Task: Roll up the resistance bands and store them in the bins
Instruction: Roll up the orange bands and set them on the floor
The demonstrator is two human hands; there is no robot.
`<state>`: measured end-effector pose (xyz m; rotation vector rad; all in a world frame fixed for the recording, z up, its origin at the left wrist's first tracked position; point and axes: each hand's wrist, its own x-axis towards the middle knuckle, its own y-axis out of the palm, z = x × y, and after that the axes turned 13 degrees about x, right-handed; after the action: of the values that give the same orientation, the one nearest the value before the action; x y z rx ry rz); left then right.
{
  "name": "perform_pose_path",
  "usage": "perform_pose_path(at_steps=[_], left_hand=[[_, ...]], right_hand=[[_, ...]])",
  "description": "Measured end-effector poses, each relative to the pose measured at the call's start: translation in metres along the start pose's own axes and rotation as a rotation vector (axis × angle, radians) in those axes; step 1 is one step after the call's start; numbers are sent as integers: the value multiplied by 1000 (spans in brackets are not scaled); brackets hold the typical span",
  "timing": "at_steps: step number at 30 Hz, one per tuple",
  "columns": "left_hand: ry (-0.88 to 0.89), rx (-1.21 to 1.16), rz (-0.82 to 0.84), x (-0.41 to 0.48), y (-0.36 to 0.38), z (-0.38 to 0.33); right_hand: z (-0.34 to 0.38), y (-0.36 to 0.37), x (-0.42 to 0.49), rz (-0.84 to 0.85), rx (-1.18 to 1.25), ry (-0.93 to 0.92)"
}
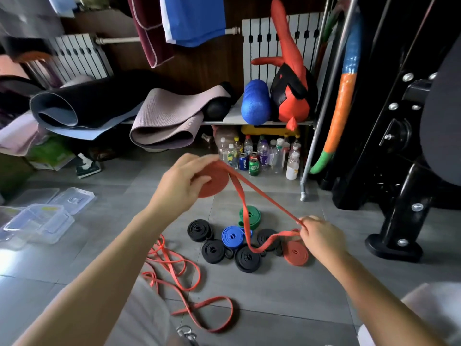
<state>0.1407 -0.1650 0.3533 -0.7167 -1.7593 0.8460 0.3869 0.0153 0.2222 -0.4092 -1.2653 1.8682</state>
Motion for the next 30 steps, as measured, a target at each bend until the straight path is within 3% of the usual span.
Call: perform_pose_path(at_steps=[4, 7, 12, 16, 19, 21, 26, 30], left_hand=[[-87, 36, -30, 0, -14, 16], [-150, 48, -55, -3, -22, 32], [-125, 77, 20, -11, -23, 40], [-32, 81, 67, -13, -17, 22], [93, 88, 161, -19, -2, -7], [163, 69, 242, -27, 14, -27], [169, 9, 319, -42, 47, -57], [196, -24, 331, -45, 52, -63]], right_hand=[[-32, 6, -15, 94, 15, 225], [-42, 5, -18, 150, 222, 340], [-41, 3, -17, 131, 351, 335], [-35, 3, -18, 346, 199, 344], [-23, 1, -18, 379, 155, 252], [-6, -3, -16, 336, 301, 161], [45, -23, -10, 390, 1043, 84], [62, -29, -9, 334, 1092, -43]])
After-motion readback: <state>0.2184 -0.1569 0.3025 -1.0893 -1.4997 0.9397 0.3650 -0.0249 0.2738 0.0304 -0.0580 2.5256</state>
